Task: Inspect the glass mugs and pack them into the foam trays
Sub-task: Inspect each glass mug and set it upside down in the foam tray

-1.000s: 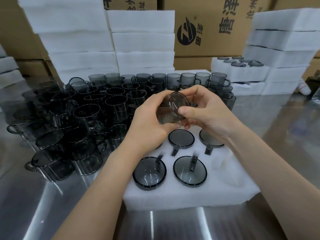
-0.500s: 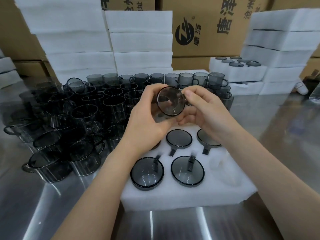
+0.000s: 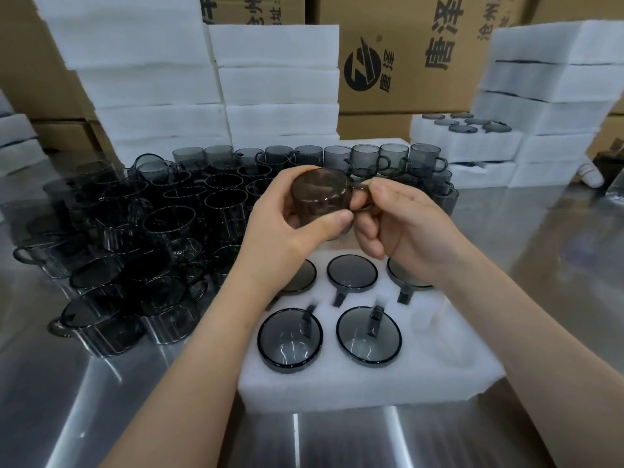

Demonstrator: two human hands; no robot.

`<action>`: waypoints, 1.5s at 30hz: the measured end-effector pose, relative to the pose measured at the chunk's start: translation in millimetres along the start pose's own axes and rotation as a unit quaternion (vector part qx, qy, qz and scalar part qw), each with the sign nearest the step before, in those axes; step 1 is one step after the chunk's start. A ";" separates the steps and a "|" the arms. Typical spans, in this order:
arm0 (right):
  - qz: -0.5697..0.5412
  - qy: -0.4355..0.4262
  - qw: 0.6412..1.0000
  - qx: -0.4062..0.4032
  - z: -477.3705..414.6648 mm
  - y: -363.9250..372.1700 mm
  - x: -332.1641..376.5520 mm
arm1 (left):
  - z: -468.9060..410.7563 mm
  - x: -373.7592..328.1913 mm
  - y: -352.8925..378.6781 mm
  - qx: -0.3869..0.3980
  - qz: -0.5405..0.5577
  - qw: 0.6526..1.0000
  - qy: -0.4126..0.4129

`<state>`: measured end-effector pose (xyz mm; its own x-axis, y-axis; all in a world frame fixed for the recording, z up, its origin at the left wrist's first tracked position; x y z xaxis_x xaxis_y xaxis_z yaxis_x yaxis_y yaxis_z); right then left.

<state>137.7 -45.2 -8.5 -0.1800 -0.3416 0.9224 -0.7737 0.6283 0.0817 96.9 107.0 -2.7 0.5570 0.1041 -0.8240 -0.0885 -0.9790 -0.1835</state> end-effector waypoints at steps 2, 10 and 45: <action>-0.027 -0.015 0.999 0.024 0.4 0.3 1.3 | -0.6 2.6 -0.5 0.003 0.050 0.999 -0.021; 0.066 -0.053 0.996 0.017 1.9 0.9 10.9 | 0.3 9.3 6.5 0.060 0.227 0.964 -0.128; 0.014 0.056 0.996 -0.075 -0.8 2.6 -2.8 | 0.3 0.3 6.3 -0.014 -0.044 0.999 -0.015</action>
<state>136.6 -42.0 -10.6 -0.1254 -0.2477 0.9607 -0.6689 0.7363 0.1025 96.3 100.9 -4.2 0.5361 0.1946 -0.8214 -0.0165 -0.9705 -0.2407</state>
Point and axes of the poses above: each hand's wrist, its own z-axis away from the middle knuckle, its own y-axis out of the palm, x = y × z, the point moved 4 cm from there along -z, towards the middle knuckle, and after that the axes turned 11 degrees about x, right-handed, at the moved point
